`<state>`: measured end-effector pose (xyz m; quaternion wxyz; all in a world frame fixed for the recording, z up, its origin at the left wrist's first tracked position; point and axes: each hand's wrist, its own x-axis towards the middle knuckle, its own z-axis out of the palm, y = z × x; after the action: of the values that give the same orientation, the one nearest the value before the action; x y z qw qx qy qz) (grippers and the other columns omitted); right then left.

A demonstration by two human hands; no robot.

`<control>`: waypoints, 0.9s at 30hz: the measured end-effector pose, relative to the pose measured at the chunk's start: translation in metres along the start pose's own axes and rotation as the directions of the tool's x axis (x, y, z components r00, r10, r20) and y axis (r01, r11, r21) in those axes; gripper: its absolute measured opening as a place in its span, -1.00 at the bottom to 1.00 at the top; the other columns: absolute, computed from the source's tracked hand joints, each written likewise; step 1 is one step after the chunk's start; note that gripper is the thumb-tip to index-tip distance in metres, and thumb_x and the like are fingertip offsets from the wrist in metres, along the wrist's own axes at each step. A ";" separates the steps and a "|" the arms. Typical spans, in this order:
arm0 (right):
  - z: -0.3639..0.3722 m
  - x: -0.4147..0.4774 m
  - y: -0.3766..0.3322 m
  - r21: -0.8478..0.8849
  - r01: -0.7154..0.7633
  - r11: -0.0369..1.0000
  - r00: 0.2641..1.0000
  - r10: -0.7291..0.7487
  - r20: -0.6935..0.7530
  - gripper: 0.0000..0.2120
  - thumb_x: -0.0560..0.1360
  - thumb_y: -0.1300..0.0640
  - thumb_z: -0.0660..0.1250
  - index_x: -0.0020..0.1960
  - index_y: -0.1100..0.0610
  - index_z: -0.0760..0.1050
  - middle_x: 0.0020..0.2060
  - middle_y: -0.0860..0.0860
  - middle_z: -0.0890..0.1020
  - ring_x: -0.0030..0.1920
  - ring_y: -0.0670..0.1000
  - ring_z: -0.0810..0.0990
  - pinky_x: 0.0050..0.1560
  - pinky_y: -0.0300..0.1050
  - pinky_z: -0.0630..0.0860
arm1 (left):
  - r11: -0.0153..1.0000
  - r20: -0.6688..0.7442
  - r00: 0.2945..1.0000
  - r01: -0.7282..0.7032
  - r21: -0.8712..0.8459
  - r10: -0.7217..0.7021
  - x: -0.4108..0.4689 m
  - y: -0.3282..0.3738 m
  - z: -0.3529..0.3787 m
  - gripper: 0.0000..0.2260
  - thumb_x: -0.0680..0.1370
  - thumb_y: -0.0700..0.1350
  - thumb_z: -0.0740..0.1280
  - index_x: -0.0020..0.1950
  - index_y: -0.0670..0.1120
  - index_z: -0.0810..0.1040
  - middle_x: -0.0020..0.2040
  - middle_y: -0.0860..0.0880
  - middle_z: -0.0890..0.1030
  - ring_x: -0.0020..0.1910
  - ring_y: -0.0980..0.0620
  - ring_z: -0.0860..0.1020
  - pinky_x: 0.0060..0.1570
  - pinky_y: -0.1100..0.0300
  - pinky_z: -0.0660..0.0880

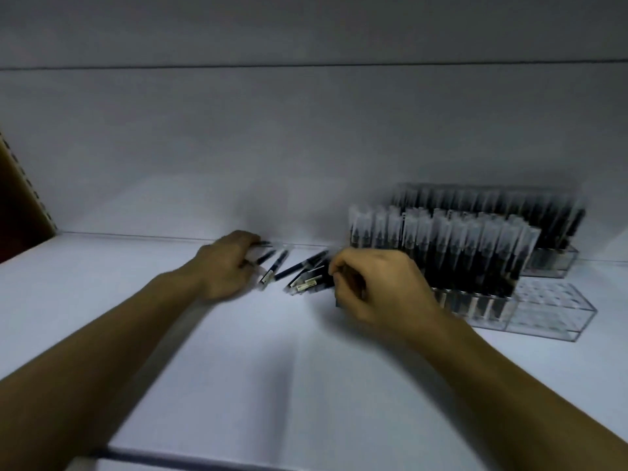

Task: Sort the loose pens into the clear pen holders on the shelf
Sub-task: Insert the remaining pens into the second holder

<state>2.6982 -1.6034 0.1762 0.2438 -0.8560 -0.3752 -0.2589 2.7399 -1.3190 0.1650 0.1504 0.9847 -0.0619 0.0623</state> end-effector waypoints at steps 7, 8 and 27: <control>-0.008 -0.016 0.016 0.121 -0.086 0.989 0.993 0.076 0.085 -0.88 0.50 0.09 0.32 -0.05 0.00 0.63 -0.23 -0.18 0.66 -0.24 -0.12 0.61 -0.19 -0.04 0.59 | 0.976 0.122 0.992 -0.001 0.218 -0.027 0.035 -0.036 -0.001 -0.50 0.50 0.11 0.17 0.43 0.03 0.37 0.36 -0.08 0.38 0.30 -0.19 0.41 0.21 -0.17 0.42; -0.007 -0.015 0.015 0.129 -0.095 0.987 0.992 0.083 0.095 -0.88 0.51 0.07 0.30 -0.04 -0.01 0.63 -0.22 -0.18 0.66 -0.23 -0.12 0.61 -0.18 -0.03 0.60 | 0.968 0.104 0.994 -0.011 0.250 -0.016 0.038 -0.037 0.002 -0.57 0.56 0.11 0.21 0.42 0.04 0.40 0.35 -0.09 0.38 0.28 -0.21 0.41 0.19 -0.16 0.42; 0.001 -0.015 0.012 0.110 -0.161 0.981 0.953 0.126 0.276 -0.94 0.55 0.05 0.34 -0.02 -0.04 0.59 -0.34 -0.19 0.53 -0.31 -0.13 0.54 -0.20 -0.04 0.58 | 0.990 0.429 0.896 0.064 0.128 -0.113 0.057 0.050 -0.008 -0.33 0.43 0.41 0.29 0.33 -0.05 0.44 0.23 -0.02 0.53 0.20 -0.09 0.51 0.28 -0.02 0.43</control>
<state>2.6990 -1.6179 0.1627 0.2650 -0.8902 -0.3576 -0.0973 2.7882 -1.3695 0.1946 0.0805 0.9824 -0.0454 -0.1624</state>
